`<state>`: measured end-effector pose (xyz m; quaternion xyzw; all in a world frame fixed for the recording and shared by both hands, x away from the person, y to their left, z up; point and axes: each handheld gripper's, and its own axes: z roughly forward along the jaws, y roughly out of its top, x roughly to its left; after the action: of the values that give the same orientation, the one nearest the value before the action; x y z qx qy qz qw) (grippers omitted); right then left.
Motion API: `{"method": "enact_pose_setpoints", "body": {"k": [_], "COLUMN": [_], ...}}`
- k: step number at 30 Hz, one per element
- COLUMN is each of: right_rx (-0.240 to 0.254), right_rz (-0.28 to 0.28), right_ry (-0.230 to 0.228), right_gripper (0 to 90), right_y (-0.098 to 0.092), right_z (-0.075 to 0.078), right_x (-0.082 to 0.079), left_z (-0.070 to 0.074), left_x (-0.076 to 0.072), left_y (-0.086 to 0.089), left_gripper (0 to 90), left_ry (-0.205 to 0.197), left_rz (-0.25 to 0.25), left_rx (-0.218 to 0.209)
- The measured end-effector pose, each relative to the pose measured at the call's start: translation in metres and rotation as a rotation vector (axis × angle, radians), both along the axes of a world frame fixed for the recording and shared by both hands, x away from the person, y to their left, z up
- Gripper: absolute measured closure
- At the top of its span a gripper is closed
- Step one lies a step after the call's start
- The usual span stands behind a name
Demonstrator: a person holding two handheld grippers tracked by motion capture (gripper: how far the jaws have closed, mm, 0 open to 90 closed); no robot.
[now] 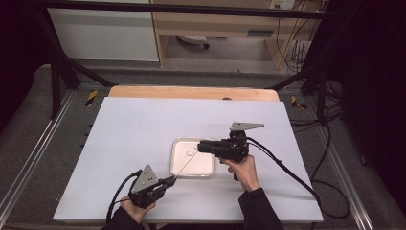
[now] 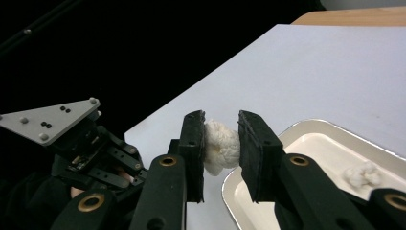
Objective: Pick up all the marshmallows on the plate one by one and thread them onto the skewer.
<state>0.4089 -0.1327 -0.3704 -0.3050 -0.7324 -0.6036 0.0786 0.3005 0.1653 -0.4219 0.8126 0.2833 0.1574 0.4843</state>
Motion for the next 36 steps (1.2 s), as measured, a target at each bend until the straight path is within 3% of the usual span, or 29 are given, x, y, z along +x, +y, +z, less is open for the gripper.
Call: {"method": "enact_pose_setpoints", "body": {"k": [21,26,36], "right_rx": [0.050,0.049,0.057], "right_rz": [0.038,0.037,0.039], "right_ry": [0.027,0.018,0.007], "right_gripper": [79.8,80.3,80.9], "right_y": [0.009,0.011,0.013], "right_z": [-0.007,-0.009,-0.010], "right_x": [-0.007,-0.009,-0.014], "left_z": [-0.004,-0.004,-0.002], "left_x": [-0.001,-0.001,-0.002], "left_y": [-0.001,-0.002,-0.001], "left_gripper": [88.8,88.9,89.1], "left_ry": [-0.001,0.013,-0.005], "left_rz": [0.019,0.026,0.039], "left_rx": [-0.006,-0.003,0.000]}}
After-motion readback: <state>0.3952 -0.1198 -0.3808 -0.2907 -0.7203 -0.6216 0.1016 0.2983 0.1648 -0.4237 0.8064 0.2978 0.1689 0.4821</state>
